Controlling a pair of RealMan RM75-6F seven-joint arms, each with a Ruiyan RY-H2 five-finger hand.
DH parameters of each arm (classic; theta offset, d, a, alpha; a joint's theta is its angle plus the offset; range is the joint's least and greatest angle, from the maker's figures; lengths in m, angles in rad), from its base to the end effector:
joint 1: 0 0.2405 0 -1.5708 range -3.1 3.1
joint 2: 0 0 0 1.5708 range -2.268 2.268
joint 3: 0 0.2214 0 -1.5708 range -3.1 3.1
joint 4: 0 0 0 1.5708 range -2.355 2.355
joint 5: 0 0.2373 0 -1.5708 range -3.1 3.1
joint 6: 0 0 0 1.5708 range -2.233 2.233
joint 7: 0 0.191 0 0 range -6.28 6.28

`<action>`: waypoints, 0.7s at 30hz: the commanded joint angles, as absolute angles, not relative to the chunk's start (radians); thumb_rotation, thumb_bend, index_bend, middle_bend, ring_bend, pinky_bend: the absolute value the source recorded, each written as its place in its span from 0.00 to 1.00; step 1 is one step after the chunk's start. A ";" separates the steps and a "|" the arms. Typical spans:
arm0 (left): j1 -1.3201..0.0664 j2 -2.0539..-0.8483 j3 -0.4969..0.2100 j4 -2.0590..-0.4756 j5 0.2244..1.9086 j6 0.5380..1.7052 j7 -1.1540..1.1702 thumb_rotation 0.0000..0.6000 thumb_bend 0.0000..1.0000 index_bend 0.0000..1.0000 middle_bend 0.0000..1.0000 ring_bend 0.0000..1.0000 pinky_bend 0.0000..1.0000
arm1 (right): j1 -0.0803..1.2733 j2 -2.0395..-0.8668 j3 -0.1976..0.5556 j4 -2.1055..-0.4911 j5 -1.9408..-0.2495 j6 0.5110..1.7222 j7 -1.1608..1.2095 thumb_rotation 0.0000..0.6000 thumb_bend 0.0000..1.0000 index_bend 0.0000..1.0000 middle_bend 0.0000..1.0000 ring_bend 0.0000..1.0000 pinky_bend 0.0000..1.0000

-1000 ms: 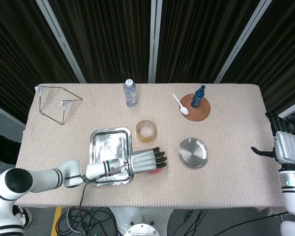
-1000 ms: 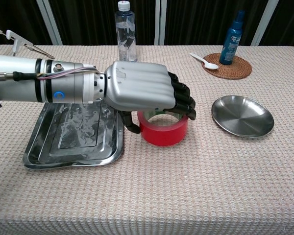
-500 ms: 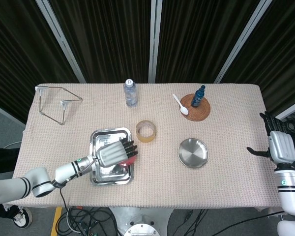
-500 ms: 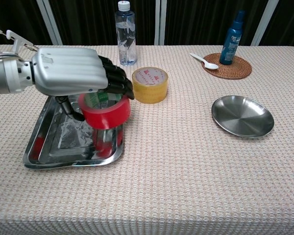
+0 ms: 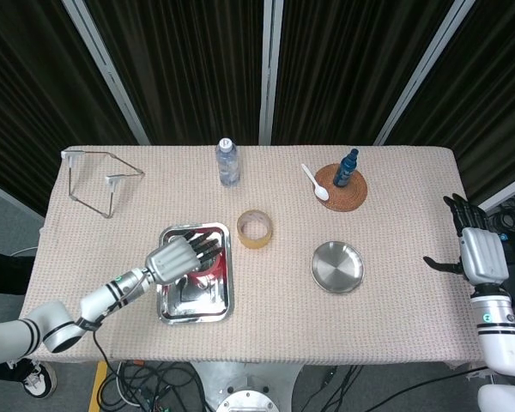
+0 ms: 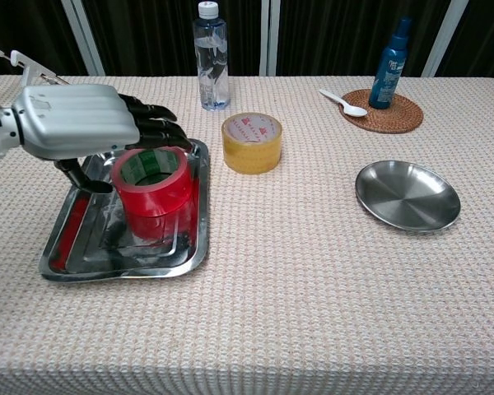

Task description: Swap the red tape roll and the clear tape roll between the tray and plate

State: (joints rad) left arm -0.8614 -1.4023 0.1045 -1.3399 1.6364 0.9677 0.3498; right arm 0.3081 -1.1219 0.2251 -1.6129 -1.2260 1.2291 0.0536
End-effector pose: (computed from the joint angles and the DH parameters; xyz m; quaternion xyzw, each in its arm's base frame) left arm -0.1335 0.3409 -0.0591 -0.9005 -0.0405 -0.2680 0.3401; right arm -0.2675 -0.3295 0.1249 0.5512 -0.4403 0.4233 0.5684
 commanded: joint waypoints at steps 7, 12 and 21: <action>-0.733 -1.347 0.053 -1.420 1.497 1.066 0.396 1.00 0.18 0.04 0.04 0.02 0.22 | 0.368 -1.115 0.213 -1.663 -1.263 1.155 -0.007 1.00 0.00 0.00 0.00 0.00 0.00; -0.596 -1.345 0.032 -1.438 1.381 1.188 0.345 1.00 0.13 0.04 0.04 0.02 0.20 | 0.477 -1.133 0.207 -1.706 -1.274 1.010 -0.090 1.00 0.00 0.00 0.00 0.00 0.00; -0.393 -1.359 0.059 -1.387 1.410 1.415 0.171 1.00 0.10 0.04 0.04 0.02 0.17 | 0.715 -1.359 0.258 -1.590 -1.159 0.828 -0.275 1.00 0.00 0.00 0.00 0.00 0.00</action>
